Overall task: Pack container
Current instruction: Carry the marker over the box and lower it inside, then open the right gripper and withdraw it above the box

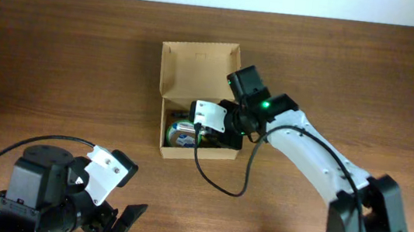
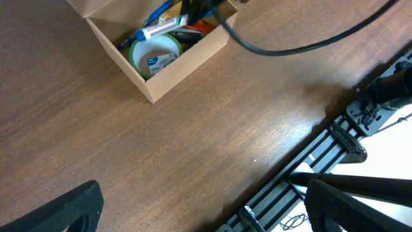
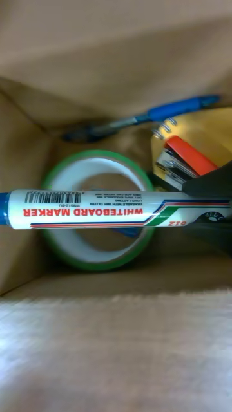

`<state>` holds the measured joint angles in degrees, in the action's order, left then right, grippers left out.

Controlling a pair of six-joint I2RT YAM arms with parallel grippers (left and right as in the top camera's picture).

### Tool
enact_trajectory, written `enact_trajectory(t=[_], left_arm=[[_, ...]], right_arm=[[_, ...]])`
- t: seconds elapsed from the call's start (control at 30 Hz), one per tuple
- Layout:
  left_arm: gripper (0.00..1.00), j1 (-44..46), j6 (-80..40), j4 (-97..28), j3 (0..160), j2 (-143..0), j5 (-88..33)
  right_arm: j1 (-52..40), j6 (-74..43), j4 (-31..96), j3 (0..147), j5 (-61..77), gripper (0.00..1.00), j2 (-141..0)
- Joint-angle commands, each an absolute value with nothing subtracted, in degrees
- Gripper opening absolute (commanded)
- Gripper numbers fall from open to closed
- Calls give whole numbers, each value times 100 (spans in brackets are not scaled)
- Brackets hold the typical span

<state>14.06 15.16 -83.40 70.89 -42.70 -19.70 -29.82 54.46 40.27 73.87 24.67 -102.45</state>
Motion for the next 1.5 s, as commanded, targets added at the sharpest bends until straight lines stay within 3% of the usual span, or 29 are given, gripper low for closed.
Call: enact_trajectory(t=[0.0,0.37,0.5,0.6,1.07,1.27,1.43,1.47], left_arm=[[100,1409,1459,-8340,7153,-4265,-2071],[100,1409,1459,-8340,7153,-4268,-2071],[100,1409,1459,-8340,7153,-4265,-2071],[99,1409,1459,-8342,7153,-4265,-2073],[100,1409,1459,-8340,7153,-4268,-2071],[100,1409,1459,-8342,7153,-4265,-2073],[100,1409,1459,-8342,7153,-4268,-2071],[100,1409,1459,-8342,7153,-4268,-2071]], right_arm=[[-3039,5533,4007,7491,2176,4,-10444],[-3037,5572,3968,7491,2174,4,-10571],[-3037,5570,3962,7491,2137,26,-10571],[-3037,5568,3966,7491,1920,30,-10571],[-3037,5157,3968,7631,1776,29,-10501],[-3037,5157,3968,7979,1776,35,-10337],[-3035,4727,3972,8372,1767,33,-10079],[-3026,4567,3972,8444,1767,28,-10038]])
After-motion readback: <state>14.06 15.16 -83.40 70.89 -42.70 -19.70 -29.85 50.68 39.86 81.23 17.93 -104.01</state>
